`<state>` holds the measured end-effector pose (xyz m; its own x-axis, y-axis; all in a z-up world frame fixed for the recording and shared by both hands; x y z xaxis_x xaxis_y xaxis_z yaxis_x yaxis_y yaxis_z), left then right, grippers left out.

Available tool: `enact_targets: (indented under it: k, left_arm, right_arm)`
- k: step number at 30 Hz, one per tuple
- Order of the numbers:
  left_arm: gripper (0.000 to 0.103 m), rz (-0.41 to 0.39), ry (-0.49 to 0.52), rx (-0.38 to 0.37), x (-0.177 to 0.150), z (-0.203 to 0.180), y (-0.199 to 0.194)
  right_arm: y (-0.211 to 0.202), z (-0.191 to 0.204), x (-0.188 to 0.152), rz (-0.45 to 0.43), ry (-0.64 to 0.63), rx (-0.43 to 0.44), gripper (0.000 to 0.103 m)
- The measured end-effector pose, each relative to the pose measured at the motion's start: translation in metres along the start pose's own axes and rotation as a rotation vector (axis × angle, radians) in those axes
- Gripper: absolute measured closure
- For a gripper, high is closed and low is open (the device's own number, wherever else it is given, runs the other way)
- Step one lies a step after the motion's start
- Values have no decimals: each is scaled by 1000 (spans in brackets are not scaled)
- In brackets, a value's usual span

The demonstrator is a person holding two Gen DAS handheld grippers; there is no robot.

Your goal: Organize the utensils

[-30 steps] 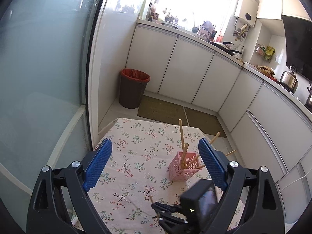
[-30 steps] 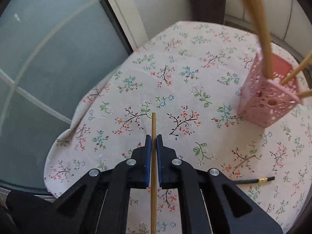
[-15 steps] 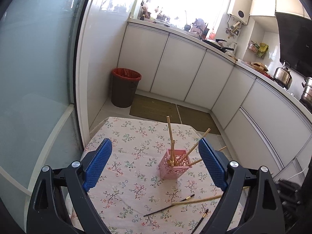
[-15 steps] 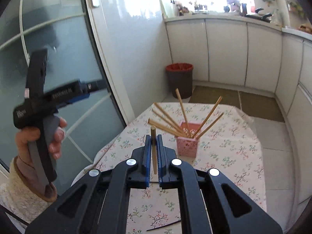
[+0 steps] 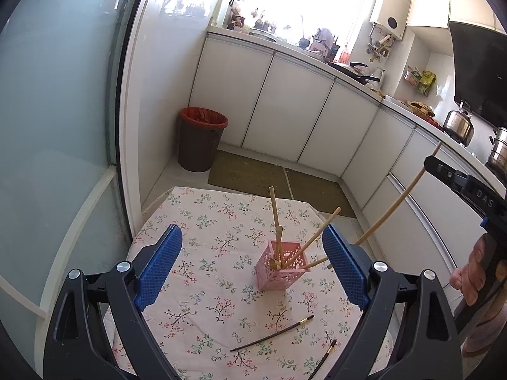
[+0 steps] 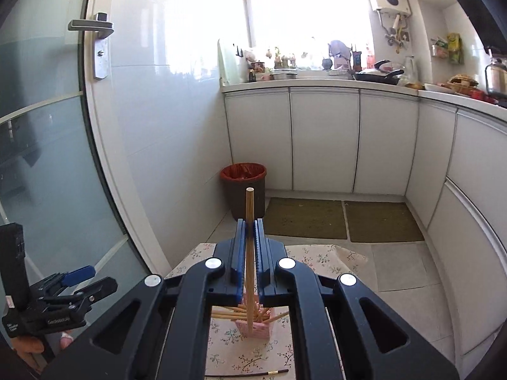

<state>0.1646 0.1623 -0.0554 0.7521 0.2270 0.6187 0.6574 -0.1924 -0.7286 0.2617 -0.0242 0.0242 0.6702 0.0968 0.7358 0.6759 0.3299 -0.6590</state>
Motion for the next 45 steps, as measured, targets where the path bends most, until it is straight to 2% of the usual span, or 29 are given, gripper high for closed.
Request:
enact_targets:
  k: [10, 21, 28, 30, 31, 32, 33, 38, 39, 41, 45]
  left_arm:
    - [17, 19, -19, 10, 2, 9, 10]
    - [17, 44, 3, 28, 2, 6, 20]
    - [17, 46, 32, 27, -1, -6, 20]
    - [17, 53, 52, 24, -2, -15, 21]
    - [16, 57, 67, 23, -3, -20, 21]
    - [15, 63, 83, 23, -4, -25, 22]
    - [13, 68, 96, 24, -5, -28, 24]
    - [11, 150, 191, 43, -19, -52, 45]
    - [9, 193, 229, 49, -24, -59, 55]
    - [8, 262, 286, 63, -35, -69, 74]
    - [7, 487, 432, 119, -71, -85, 136]
  right_arm:
    - [57, -11, 13, -2, 51, -34, 97]
    - [116, -20, -13, 2, 76, -44, 97]
    - [77, -17, -16, -21, 50, -33, 97]
    - [62, -19, -21, -23, 50, -7, 96]
    - [52, -20, -27, -22, 55, 2, 94]
    - [42, -23, -34, -20, 65, 6, 86]
    - [33, -26, -40, -21, 75, 16, 73]
    - [-13, -58, -93, -29, 201, 67, 45]
    - [-20, -66, -107, -21, 242, 76, 34]
    - [-28, -82, -135, 15, 314, 79, 24]
    - [-14, -103, -195, 216, 398, 51, 16]
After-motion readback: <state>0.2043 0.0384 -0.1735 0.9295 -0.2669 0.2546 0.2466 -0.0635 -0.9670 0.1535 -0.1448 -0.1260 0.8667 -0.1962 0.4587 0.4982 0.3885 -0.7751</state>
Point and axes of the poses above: each gripper's, at about its wrist camera, not at the fingertips, and y roughly the way its jaws point, z to its left, x to its top, the point moved 3 cm from there along y, roughly the way its jaws point, and after that the axes turned 15 degrees about z, right-handed, at the moved point
